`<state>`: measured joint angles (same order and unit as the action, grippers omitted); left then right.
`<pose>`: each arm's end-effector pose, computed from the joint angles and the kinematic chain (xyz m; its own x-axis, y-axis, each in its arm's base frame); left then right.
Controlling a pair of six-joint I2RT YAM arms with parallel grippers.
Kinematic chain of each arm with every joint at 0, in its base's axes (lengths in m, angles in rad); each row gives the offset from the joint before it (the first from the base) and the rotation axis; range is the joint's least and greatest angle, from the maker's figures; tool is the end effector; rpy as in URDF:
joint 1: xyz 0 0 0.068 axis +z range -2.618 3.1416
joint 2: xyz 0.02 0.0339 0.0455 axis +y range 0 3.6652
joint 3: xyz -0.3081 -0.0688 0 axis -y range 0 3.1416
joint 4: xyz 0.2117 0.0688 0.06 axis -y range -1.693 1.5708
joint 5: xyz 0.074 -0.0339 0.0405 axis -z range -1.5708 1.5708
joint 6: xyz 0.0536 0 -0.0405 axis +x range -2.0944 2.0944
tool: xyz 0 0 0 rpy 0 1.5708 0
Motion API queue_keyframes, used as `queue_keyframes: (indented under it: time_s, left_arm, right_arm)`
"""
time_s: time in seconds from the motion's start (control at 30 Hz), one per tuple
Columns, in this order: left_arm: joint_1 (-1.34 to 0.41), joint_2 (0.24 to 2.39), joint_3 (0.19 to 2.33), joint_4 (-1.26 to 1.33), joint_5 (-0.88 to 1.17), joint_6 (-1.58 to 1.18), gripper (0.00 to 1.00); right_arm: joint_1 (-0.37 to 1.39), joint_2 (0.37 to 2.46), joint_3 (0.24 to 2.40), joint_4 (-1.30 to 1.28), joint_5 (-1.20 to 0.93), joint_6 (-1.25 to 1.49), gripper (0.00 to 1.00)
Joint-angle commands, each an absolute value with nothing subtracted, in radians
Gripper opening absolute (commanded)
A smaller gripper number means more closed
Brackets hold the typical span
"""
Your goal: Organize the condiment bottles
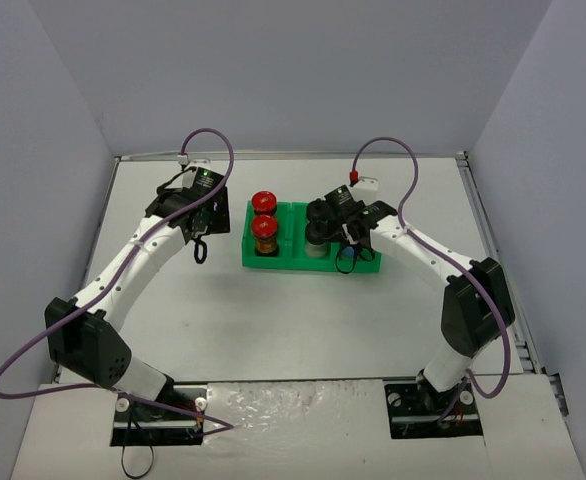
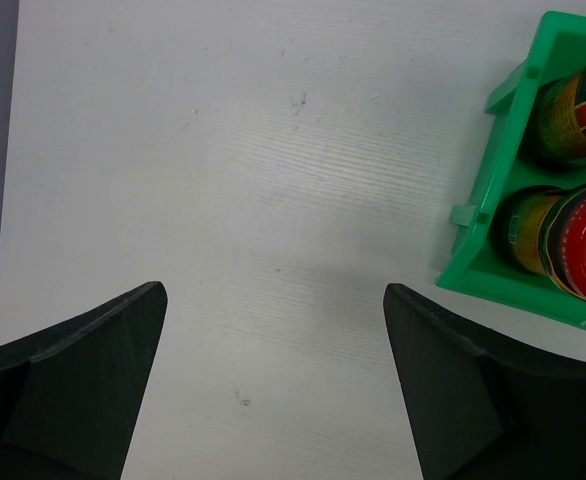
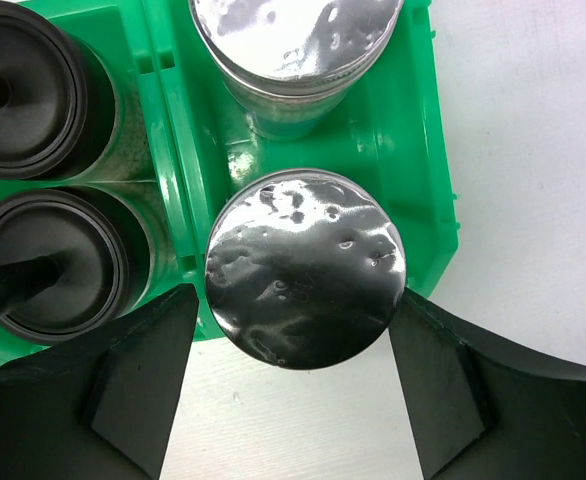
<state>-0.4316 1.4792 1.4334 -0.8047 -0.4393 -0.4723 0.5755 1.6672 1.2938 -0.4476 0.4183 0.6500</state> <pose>0.2701 -0.0993 0.3785 -0.6643 -0.1474 -0.7328 -0.2003 0.9796 -0.0154 0.3075 0.1736 0.3088 -0.6492 0.2380 -0.7224 0.1605 0.9713 0.1758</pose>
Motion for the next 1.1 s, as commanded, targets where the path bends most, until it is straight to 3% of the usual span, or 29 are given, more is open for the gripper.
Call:
queue_keyframes:
  time_s: [0.0,0.37,0.5,1.07]
  left_arm:
    - [-0.426,1.467,1.473,-0.796,-0.457,-0.466,0.88]
    - [-0.428,1.471,1.484,-0.799,-0.456,-0.466,0.88]
    - [-0.427,1.47,1.49,-0.803,-0.454,-0.466,0.88]
    - [-0.433,1.413,1.49,-0.827,-0.434,-0.468,0.88]
  right_arm:
    - [0.572,1.634,1.296,-0.46,0.454,0.646,0.77]
    - [0.576,1.579,1.313,-0.466,0.453,0.631,0.87]
    - [0.584,1.536,1.332,-0.469,0.439,0.613,1.0]
    - [0.61,1.262,1.363,-0.47,0.506,0.532,1.0]
